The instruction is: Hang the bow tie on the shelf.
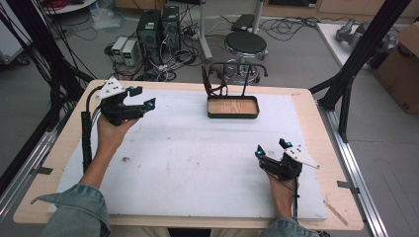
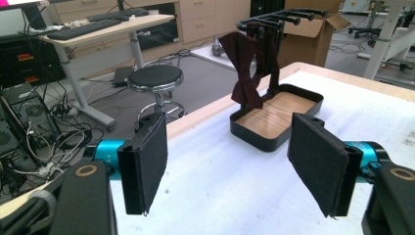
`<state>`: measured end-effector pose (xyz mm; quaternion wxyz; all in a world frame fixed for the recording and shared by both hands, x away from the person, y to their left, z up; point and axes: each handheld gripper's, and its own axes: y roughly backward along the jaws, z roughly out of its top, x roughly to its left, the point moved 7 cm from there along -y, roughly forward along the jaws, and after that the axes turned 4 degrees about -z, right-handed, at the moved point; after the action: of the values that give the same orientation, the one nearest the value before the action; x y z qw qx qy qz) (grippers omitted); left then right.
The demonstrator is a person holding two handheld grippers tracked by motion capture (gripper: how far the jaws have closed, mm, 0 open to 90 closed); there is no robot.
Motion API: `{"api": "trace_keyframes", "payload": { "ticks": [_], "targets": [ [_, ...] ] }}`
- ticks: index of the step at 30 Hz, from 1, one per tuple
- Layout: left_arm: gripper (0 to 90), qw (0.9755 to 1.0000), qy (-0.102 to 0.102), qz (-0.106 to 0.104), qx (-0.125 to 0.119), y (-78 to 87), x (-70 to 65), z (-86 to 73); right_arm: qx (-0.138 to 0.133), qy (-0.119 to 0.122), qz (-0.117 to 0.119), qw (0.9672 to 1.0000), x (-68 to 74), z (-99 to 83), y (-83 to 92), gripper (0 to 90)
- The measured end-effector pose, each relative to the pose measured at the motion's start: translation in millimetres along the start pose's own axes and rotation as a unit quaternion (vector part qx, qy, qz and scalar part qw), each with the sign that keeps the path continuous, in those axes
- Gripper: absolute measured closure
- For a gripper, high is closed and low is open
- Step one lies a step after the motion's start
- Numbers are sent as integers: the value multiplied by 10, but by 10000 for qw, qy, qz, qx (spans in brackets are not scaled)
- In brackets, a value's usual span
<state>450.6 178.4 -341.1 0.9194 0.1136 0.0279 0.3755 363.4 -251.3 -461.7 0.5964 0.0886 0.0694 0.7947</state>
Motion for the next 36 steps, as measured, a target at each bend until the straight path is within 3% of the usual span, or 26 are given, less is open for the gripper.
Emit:
{"api": "trace_keyframes", "payload": {
  "ticks": [12,18,22,23,36],
  "targets": [
    [274,9998,130,136,79,379,-33,-345,6,60,-12,10000,2,-2,-2,112],
    [248,9992,200,231,250,569,-96,-646,25,45,-10,10000,8,-5,0,112],
    [239,9991,245,251,258,644,-121,-766,21,57,-20,10000,8,-5,0,112],
    [241,9988,236,349,269,691,-128,-829,31,67,-15,10000,10,-7,1,112],
    [237,9967,468,501,432,815,-189,-1204,47,104,-23,9999,19,-11,1,112]
  ]
}}
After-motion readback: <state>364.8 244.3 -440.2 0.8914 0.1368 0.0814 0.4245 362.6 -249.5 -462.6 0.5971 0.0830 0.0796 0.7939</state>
